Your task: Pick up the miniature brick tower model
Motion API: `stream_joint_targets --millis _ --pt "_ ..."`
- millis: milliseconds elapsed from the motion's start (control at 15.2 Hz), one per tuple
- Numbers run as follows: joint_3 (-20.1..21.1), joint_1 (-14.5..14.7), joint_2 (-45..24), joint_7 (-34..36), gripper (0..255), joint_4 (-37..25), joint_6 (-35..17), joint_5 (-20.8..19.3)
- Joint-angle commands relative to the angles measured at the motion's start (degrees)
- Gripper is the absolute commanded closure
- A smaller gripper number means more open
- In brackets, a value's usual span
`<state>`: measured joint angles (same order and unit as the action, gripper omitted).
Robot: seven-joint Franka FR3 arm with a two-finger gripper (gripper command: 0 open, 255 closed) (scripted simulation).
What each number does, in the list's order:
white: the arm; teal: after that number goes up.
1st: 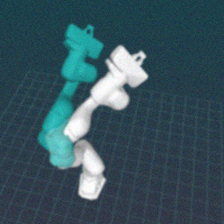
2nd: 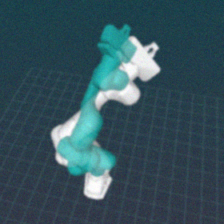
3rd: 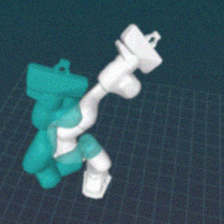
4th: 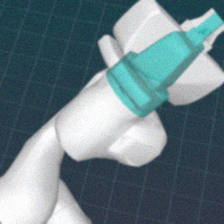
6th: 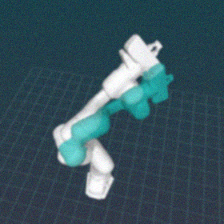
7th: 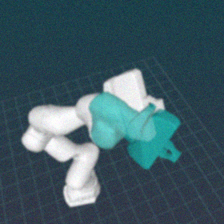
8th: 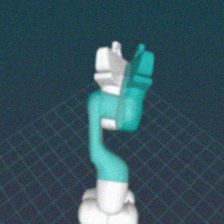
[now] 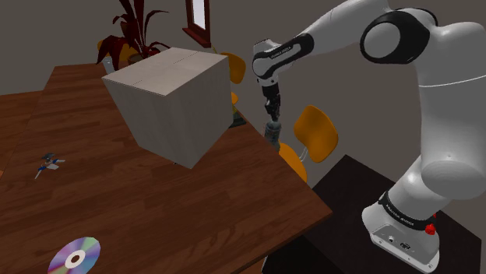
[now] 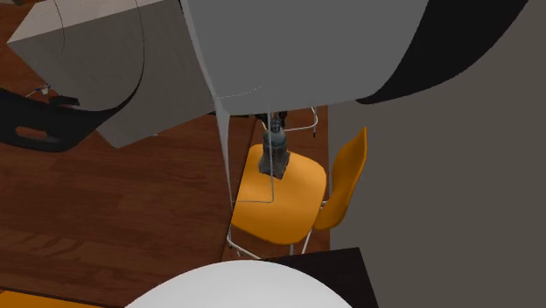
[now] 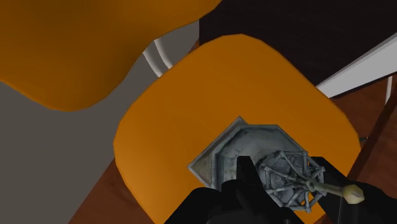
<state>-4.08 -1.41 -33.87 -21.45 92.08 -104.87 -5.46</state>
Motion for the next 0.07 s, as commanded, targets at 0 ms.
stream_joint_targets --millis 0 --pt "0.00 0.03 0.24 0.00 255 -0.12 0.36 0.00"
